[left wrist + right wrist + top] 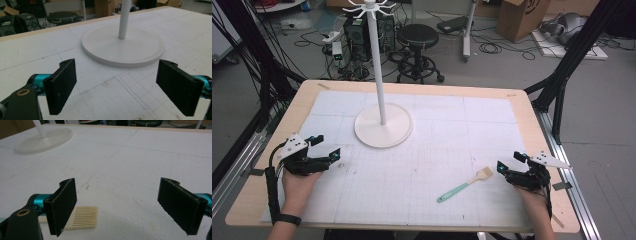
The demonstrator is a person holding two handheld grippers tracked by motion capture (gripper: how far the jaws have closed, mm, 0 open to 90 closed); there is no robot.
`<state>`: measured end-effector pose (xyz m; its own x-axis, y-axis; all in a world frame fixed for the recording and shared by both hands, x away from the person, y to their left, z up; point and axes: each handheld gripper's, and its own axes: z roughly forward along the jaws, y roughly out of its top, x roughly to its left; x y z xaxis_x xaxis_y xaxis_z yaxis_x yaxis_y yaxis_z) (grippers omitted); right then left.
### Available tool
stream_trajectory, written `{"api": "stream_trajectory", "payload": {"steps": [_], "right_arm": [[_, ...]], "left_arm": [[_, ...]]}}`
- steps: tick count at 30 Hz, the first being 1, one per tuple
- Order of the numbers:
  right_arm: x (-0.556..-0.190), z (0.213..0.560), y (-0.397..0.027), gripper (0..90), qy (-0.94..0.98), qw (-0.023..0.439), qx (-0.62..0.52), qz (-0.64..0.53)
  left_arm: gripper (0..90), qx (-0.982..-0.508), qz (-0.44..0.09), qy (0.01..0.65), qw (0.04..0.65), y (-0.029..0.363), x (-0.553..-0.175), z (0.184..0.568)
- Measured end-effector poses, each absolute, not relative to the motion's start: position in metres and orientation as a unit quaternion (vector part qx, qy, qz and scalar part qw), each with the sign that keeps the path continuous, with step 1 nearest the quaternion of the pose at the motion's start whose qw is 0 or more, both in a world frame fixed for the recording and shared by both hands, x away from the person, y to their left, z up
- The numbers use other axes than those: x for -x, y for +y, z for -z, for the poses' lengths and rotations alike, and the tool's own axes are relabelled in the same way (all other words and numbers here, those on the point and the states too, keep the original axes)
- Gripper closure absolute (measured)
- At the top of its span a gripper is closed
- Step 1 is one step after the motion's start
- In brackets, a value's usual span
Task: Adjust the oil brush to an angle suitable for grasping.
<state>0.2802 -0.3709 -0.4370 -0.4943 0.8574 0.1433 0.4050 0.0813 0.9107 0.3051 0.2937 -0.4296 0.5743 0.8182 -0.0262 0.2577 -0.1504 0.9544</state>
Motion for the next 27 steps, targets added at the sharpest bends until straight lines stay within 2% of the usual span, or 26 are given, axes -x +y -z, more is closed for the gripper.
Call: {"api": "stream_trajectory", "payload": {"steps": [9, 21, 24, 27], "right_arm": [[-0.279, 0.434, -0.371, 14.9, 0.710, 0.221, -0.435, -0.508], [-0.274, 0.421, -0.376, 14.9, 0.720, 0.195, -0.392, -0.539], [-0.273, 0.420, -0.373, 16.3, 0.724, 0.184, -0.383, -0.543], [-0.272, 0.420, -0.369, 24.1, 0.731, 0.165, -0.369, -0.550]], "left_arm": [[17.9, -0.715, -0.261, 0.370, 0.534, 0.294, -0.305, 0.430], [17.9, -0.709, -0.267, 0.368, 0.540, 0.296, -0.305, 0.428], [17.9, -0.708, -0.269, 0.370, 0.538, 0.297, -0.305, 0.429], [17.9, -0.706, -0.270, 0.371, 0.540, 0.297, -0.306, 0.429]]}}
